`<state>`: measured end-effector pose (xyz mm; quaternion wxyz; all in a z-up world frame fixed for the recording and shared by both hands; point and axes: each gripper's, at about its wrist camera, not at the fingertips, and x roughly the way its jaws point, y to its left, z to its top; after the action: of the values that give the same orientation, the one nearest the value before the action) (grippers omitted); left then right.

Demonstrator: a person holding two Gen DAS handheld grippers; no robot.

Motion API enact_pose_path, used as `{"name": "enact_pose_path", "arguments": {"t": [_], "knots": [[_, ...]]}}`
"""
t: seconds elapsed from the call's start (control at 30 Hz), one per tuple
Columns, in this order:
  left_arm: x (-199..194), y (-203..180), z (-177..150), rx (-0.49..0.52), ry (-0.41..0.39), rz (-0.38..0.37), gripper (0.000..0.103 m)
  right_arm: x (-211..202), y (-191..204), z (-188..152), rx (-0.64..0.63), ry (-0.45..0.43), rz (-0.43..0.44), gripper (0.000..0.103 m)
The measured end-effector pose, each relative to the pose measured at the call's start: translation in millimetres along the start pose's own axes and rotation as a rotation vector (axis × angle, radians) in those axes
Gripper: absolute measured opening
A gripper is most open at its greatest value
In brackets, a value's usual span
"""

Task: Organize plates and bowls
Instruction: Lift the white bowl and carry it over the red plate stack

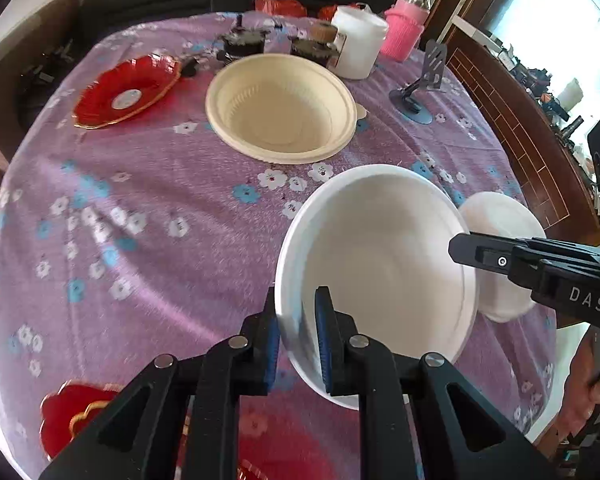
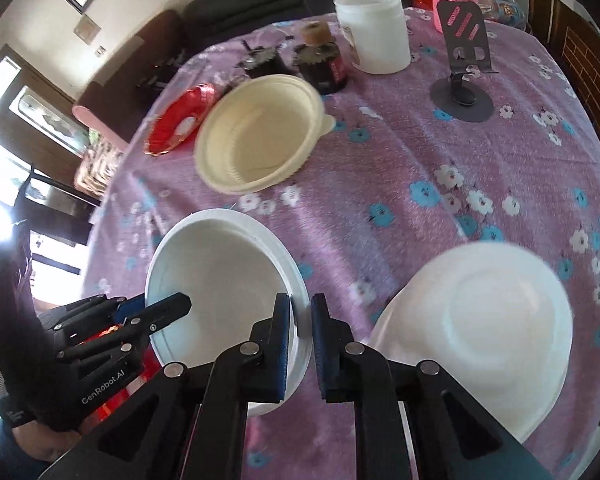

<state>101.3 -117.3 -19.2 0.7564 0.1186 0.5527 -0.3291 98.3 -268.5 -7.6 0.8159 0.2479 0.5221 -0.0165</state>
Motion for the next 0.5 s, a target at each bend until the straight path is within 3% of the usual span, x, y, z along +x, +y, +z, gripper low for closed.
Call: {"name": "enact_pose_path", "arguments": {"t": [0.2,0.5], "knots": [[-25,15,-32,-0.024,-0.029,0.014,0.015,-8,29,-24,-0.026,-0.002,0.057,0.012],[-61,67,-86,-0.129,-0.054,0.047,0.015,2,94,-49,-0.143,0.037,0.129,0.012]]}}
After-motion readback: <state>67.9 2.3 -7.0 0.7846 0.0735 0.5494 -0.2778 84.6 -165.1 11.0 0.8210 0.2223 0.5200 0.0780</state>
